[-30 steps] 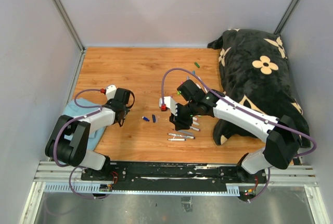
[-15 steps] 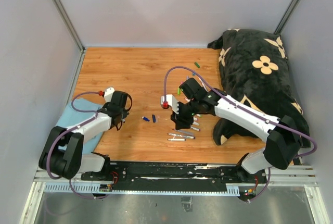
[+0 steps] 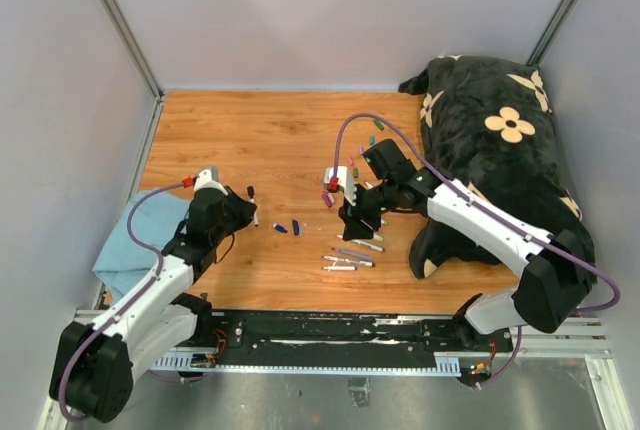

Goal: Open the pen caps
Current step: Pick up the pen from the center of the board.

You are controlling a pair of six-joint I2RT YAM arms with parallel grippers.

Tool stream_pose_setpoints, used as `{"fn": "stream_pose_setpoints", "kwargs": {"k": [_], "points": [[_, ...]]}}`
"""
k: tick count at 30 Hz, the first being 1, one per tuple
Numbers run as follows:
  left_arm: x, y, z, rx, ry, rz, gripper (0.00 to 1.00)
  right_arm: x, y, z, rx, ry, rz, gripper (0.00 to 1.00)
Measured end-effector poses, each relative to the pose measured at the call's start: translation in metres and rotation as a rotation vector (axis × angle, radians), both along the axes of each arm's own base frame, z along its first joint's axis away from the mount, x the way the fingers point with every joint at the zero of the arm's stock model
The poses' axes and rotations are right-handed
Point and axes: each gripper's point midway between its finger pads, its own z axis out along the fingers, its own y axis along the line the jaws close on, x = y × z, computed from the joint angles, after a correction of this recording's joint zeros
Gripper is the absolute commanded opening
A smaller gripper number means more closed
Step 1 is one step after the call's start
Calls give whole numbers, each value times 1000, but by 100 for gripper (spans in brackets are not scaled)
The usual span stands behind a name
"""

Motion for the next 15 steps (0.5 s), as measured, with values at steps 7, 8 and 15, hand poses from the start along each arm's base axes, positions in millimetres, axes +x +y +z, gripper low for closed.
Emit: {"fn": "stream_pose_setpoints", "kwargs": {"k": [7,8,15], "points": [[-16,-54,43,-196,-207,-201,0,7,-5,7,34,10,-43,49],[-19,-61,47,-216,-225,-227,0,8,-5,8,40,10,-50,50],[-42,-107,77,-343,-334,-364,0,13,-7,11,78,40,-87,52]]}}
